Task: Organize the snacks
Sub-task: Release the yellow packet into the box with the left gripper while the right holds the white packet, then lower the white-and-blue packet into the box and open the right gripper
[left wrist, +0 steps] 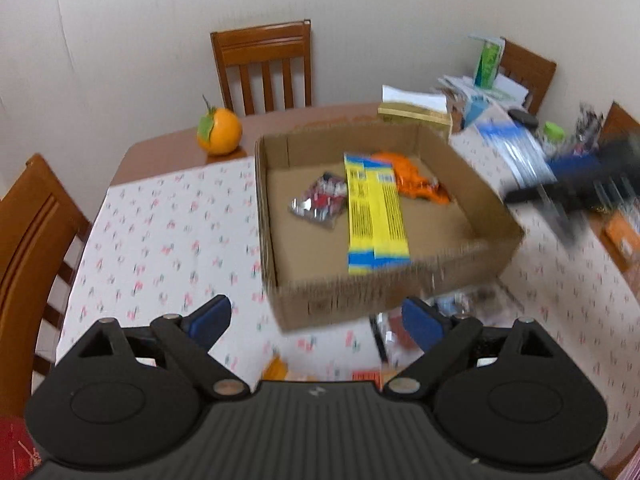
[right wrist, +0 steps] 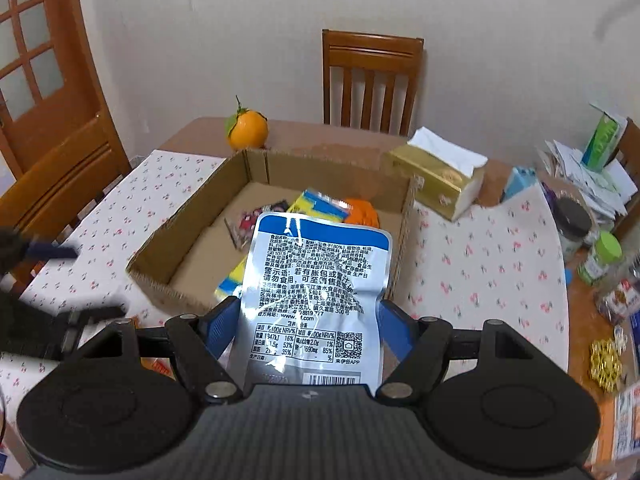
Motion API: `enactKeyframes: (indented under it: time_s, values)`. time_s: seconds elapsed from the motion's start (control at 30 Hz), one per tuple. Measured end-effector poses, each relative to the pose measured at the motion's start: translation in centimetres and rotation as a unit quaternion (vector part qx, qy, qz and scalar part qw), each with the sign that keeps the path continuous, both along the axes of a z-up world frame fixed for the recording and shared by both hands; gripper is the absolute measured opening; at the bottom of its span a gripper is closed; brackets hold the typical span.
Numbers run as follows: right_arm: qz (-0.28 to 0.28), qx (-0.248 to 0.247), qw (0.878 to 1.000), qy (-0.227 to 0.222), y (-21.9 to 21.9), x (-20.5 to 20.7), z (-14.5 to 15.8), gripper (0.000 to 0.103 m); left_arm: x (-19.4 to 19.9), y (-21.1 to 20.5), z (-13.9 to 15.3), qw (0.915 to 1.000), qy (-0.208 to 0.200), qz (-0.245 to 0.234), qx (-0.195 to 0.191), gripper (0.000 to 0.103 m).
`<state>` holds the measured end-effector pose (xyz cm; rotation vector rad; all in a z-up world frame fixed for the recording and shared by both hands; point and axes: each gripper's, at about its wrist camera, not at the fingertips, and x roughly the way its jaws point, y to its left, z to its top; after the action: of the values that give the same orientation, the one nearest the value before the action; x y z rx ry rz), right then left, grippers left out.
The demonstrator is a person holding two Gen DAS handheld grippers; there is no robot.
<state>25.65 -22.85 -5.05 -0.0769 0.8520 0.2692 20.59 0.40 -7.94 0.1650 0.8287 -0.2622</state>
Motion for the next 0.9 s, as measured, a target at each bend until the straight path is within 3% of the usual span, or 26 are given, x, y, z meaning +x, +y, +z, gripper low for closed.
enactKeyframes:
  time_s: [0.1,0.3,0.4,0.43,0.47,0.9]
  values:
    - [-0.001,-0.003,1.0,-0.005,0.4,1.8,-0.1,0.079,-1.6,0.4,-0.9,0.9998,0.003,0.007,0.017,0.092]
    - [-0.008,-0.008,1.0,-0.005,1.3,5.4,-1.0,0.08,-3.8,1.7,-2.1,0.9994,0.023,0.025,0.009,0.092]
    - [-0.017,-0.003,1.0,-0.003,1.5,6.1,-1.4,0.094,-4.4,2.3,-2.1,0.9992,0.024,0.032,0.009,0.092]
    - [-0.019,-0.002,1.0,-0.008,1.5,6.0,-1.5,0.102,-4.5,2.4,-2.2,0.9991,0.024,0.034,0.01,0.092]
    - [-0.021,-0.003,1.0,-0.014,1.6,5.7,-1.4,0.103,-4.5,2.6,-2.1,0.999,0.024,0.036,0.011,0.092]
    - [-0.047,-0.032,0.998,0.006,0.9,0.5,-2.8,0.103,-3.8,2.9,-2.5,0.9987,0.028,0.039,0.015,0.092]
